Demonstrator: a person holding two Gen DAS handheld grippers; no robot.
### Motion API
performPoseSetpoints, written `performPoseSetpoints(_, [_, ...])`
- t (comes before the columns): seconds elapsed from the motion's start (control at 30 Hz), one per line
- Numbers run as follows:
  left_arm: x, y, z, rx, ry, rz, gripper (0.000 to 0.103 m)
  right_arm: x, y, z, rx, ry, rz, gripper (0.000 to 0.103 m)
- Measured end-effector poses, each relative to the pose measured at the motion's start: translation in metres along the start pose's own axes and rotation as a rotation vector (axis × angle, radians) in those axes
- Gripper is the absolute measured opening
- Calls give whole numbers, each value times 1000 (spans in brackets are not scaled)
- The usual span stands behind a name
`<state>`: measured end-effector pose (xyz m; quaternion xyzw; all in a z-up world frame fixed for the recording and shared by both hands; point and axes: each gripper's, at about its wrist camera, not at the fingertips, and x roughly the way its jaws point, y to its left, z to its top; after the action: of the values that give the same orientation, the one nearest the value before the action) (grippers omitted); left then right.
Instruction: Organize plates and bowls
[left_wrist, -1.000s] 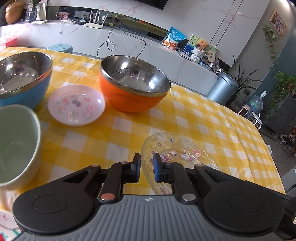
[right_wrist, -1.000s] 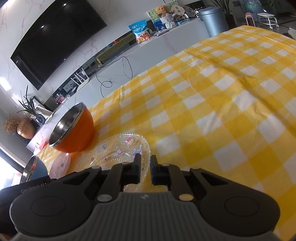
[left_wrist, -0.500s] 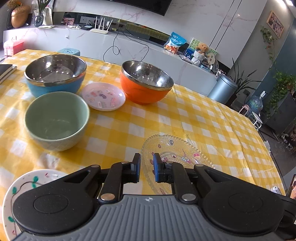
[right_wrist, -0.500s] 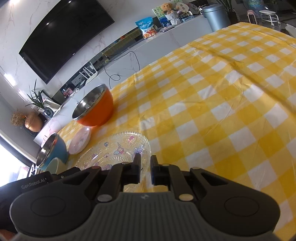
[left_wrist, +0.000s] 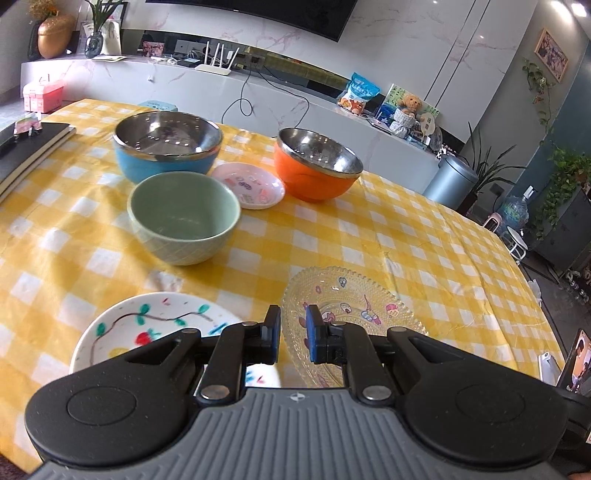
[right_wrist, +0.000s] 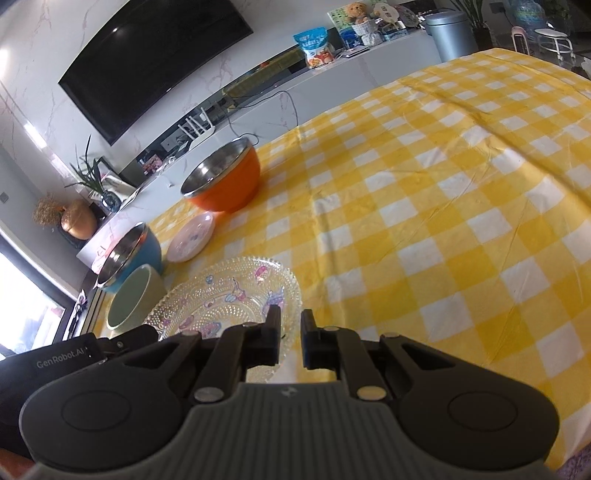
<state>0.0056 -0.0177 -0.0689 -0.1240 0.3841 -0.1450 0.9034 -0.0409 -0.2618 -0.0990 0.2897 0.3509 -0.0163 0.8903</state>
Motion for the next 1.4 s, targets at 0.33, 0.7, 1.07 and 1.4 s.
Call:
performPoseSetpoints(0.33, [-29, 48, -12, -82, -20, 58, 15, 3, 40, -25, -93, 53, 45, 9])
performPoseSetpoints(0.7, [-45, 104, -22, -190, -27, 120, 15, 23, 92, -52, -216, 121, 82, 9])
performPoseSetpoints(1.07, [-40, 115, -28, -195, -23, 121, 15, 36, 104, -60, -276, 137, 48, 9])
performPoseSetpoints(1.4, [-37, 103, -29, -125, -24, 152, 15, 37, 106, -62, -321, 123, 21, 9])
